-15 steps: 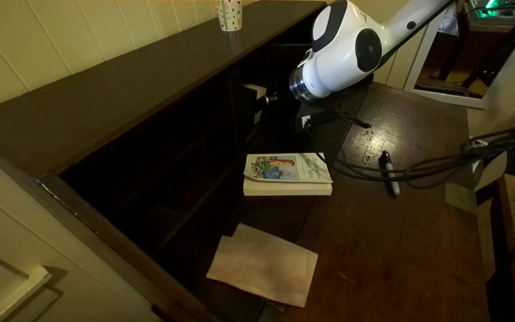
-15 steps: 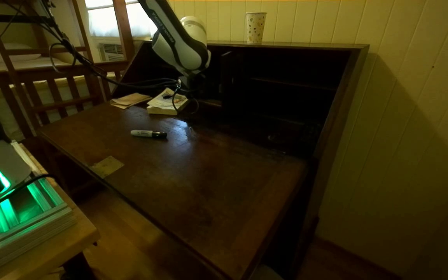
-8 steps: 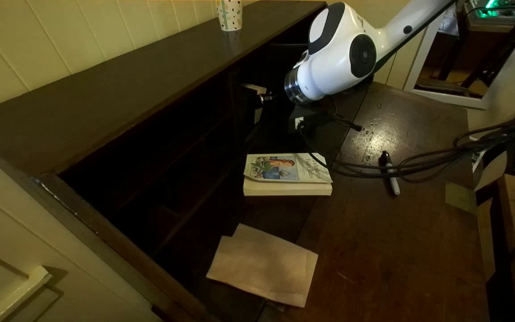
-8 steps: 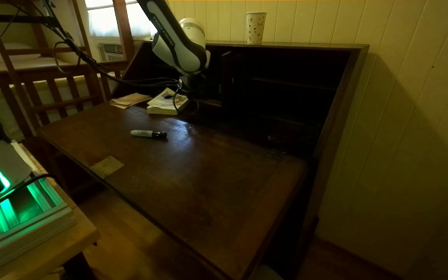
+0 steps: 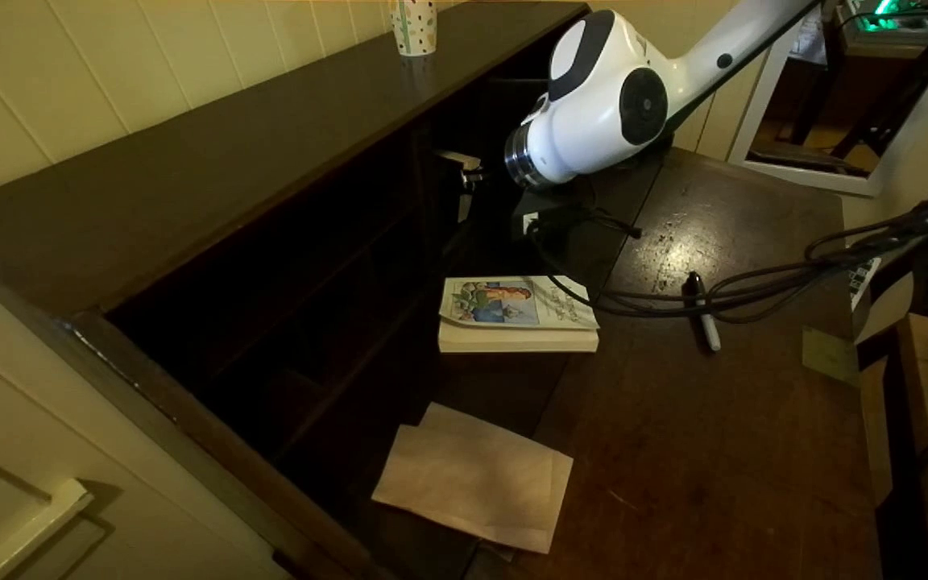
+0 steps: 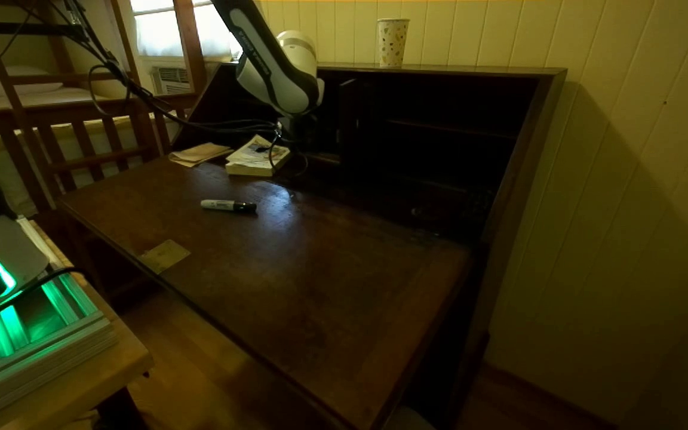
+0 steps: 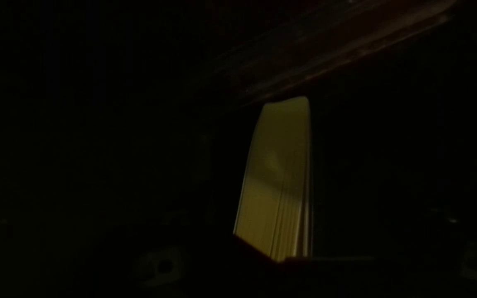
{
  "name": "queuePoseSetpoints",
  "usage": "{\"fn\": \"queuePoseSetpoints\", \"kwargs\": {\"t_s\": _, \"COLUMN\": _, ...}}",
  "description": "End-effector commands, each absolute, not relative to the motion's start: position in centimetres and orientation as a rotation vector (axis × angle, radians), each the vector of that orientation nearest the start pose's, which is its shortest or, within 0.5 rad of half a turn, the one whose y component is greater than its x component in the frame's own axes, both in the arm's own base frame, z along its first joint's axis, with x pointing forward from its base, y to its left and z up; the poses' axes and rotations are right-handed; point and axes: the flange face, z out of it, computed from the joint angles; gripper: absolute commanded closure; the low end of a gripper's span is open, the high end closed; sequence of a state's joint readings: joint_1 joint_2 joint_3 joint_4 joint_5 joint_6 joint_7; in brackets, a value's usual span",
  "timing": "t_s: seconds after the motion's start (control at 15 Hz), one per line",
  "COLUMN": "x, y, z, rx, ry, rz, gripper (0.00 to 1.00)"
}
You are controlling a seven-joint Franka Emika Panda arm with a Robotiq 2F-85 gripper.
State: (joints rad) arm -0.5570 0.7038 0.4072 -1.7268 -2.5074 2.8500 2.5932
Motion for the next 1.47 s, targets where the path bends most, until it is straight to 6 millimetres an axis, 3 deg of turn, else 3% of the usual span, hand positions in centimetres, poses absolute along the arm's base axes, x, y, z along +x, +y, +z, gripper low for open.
{"fn": "queuePoseSetpoints", "kwargs": {"t_s": 0.0, "x": 64.9, "y": -8.8, "z": 19.1, "rx": -2.672, "ry": 0.736, "rz": -1.481, "gripper": 0.00}}
{"fn": "queuePoseSetpoints", "kwargs": {"t_s": 1.4, "x": 67.3, "y": -8.4, "z": 17.4, "rx": -2.636, "ry": 0.745, "rz": -1.479, "gripper": 0.02}}
